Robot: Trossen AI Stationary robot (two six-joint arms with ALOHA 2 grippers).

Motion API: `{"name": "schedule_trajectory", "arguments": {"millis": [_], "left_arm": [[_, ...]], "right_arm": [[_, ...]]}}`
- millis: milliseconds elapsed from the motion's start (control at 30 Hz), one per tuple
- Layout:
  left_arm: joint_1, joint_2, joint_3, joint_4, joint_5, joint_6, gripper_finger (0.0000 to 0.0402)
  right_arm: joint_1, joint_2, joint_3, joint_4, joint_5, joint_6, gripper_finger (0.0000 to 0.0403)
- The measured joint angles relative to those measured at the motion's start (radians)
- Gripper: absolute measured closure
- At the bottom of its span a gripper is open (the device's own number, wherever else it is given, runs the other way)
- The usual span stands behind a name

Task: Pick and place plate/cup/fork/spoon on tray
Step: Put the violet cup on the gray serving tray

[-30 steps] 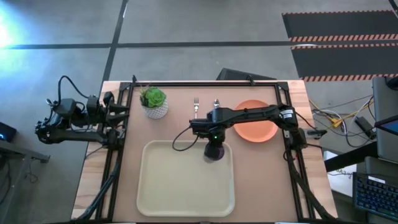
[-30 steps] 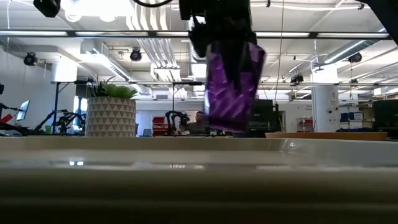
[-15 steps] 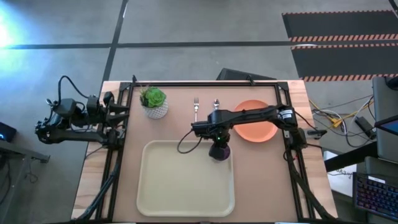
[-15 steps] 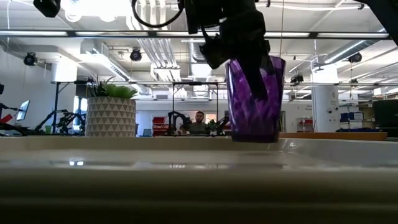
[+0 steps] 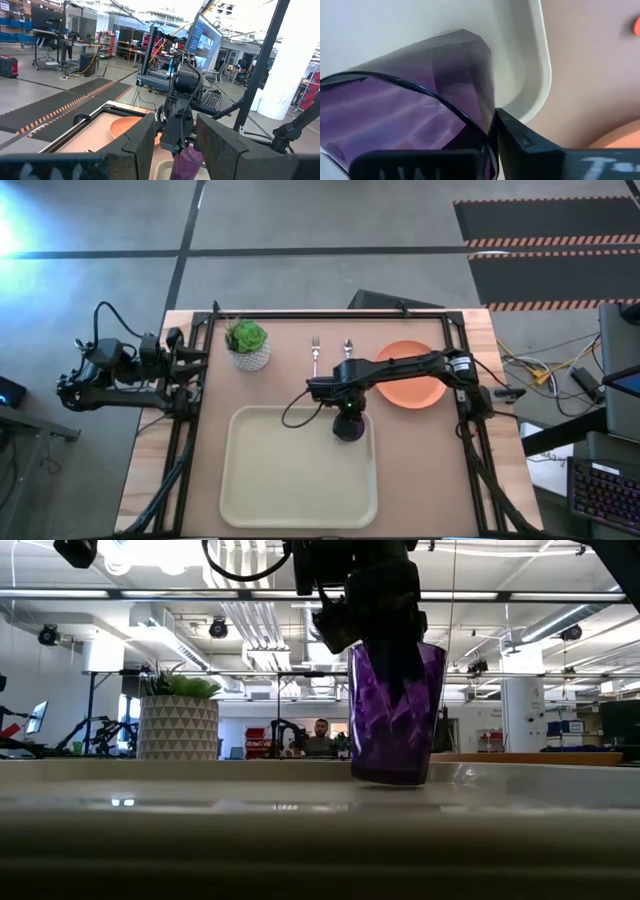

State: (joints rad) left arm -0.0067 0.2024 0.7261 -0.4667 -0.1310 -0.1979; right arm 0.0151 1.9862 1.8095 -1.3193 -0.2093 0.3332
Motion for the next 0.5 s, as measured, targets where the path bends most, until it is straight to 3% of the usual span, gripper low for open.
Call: {"name": "schedule_trajectory", "arguments": {"millis": [300,500], "left_arm": [[0.0,0.0,0.0,0.0,0.0,0.0,0.0274],[0.0,0.0,0.0,0.0,0.0,0.0,0.0274]], "right_arm": [[0.0,-0.025,0.0,0.013,0.003,0.008,0.0344],[0.0,-0.082,0.04,0.02,0.101,0.011,0.0319]]}}
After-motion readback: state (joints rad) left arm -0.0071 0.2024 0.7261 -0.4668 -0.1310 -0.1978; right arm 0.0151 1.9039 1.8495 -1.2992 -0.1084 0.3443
